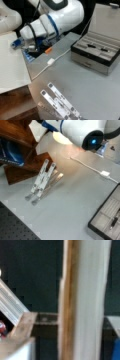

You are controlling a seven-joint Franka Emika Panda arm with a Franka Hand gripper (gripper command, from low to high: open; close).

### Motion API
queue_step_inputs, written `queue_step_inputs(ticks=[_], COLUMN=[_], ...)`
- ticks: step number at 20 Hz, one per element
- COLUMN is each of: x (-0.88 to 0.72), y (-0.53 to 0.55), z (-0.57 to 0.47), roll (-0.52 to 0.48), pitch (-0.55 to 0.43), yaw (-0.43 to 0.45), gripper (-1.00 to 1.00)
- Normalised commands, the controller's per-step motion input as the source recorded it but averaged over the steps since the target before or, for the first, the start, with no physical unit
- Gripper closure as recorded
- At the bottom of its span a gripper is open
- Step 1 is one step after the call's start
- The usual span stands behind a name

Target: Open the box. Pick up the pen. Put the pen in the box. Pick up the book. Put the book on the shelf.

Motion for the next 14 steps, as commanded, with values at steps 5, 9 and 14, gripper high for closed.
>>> queue_step_inputs(ticks=[5,9,14], x=[-0.33,-0.26,-0.2], y=[-0.17,-0.2,-0.18], z=[0.01,0.03,0.01], roll=[0.017,0.0,0.006], pitch=[-0.096,-0.069,-0.053], yaw=[0.253,0.232,0.223], gripper=[1.0,1.0,1.0])
